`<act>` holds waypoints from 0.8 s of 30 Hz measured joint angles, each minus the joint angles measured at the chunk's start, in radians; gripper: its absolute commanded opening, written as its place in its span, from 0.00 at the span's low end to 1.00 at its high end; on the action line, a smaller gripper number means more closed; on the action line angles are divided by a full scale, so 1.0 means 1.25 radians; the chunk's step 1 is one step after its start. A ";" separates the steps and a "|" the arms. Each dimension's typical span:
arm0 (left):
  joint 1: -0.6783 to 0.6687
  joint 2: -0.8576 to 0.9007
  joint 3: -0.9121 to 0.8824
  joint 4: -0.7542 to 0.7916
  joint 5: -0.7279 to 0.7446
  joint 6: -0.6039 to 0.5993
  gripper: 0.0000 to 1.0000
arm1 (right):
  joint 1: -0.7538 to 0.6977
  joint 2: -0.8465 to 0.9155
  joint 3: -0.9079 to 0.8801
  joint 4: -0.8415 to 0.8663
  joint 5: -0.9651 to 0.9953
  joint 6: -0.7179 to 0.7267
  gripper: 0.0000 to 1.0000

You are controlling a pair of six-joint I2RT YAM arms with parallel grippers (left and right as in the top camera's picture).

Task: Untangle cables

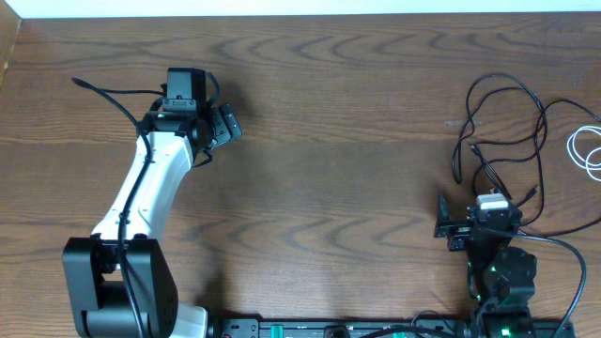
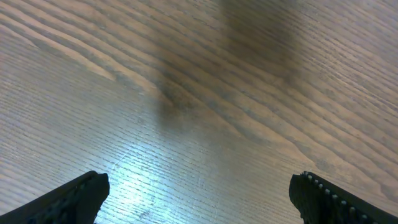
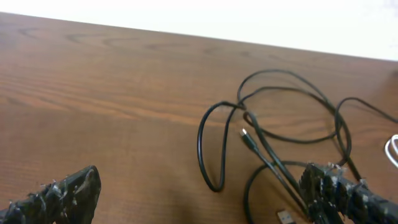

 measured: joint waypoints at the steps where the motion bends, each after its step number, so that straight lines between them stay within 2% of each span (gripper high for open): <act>1: 0.000 0.000 0.000 0.000 0.000 0.000 0.98 | 0.000 -0.017 0.000 0.000 0.000 0.000 0.99; 7: 0.000 0.000 0.000 0.000 0.000 0.000 0.98 | 0.000 -0.114 0.000 0.017 0.000 0.000 0.99; 24: 0.000 0.000 0.000 0.000 0.000 0.000 0.98 | 0.000 -0.119 0.000 0.000 0.000 0.000 0.99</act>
